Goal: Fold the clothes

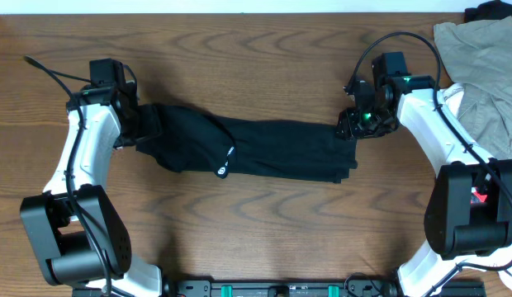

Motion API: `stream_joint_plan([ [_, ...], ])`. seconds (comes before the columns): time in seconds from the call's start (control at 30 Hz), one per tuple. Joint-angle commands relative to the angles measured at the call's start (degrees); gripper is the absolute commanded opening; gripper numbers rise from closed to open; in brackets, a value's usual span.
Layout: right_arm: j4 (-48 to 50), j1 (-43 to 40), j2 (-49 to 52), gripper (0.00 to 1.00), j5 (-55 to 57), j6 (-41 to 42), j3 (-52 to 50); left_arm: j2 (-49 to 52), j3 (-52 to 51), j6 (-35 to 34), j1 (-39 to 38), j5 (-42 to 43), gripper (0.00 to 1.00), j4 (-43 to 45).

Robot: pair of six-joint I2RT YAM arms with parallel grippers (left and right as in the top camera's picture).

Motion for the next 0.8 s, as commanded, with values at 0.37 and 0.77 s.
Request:
stream_joint_plan([
  [0.37,-0.2,-0.3,-0.1,0.49,0.2,-0.3,-0.2,7.1,-1.8,0.5,0.0,5.2,0.71,5.7],
  [0.77,-1.0,-0.3,-0.2,0.48,0.2,-0.3,-0.2,6.6,0.3,1.7,0.0,5.0,0.12,24.6],
])
